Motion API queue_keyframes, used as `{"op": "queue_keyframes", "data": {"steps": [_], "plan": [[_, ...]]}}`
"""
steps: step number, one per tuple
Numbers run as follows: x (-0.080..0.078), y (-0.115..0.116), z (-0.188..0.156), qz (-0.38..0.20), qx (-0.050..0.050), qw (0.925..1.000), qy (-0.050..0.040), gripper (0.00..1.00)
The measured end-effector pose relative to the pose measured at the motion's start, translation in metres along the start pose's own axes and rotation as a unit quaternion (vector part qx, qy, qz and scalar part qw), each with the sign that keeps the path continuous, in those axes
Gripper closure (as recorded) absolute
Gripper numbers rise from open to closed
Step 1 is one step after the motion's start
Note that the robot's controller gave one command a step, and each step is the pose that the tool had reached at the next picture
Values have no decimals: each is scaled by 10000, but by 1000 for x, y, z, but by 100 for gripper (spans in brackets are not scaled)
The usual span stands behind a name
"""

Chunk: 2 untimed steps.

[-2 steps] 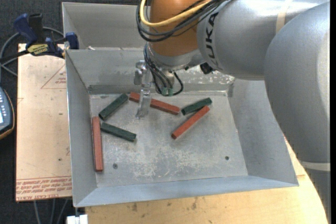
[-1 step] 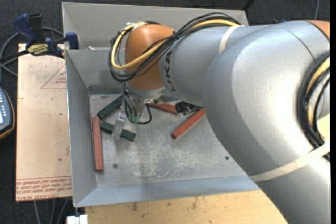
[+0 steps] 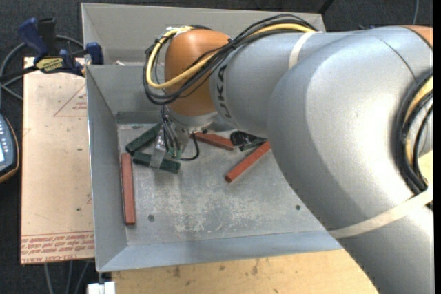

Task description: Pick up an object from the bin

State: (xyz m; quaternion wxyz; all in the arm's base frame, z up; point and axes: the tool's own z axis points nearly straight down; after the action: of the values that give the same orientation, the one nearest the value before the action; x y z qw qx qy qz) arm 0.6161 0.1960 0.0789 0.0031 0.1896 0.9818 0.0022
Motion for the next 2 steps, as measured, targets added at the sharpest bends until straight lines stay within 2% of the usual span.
{"op": "queue_keyframes", "data": {"steps": [2], "plan": [[0, 0, 0, 0, 0, 10000, 0, 100]]}}
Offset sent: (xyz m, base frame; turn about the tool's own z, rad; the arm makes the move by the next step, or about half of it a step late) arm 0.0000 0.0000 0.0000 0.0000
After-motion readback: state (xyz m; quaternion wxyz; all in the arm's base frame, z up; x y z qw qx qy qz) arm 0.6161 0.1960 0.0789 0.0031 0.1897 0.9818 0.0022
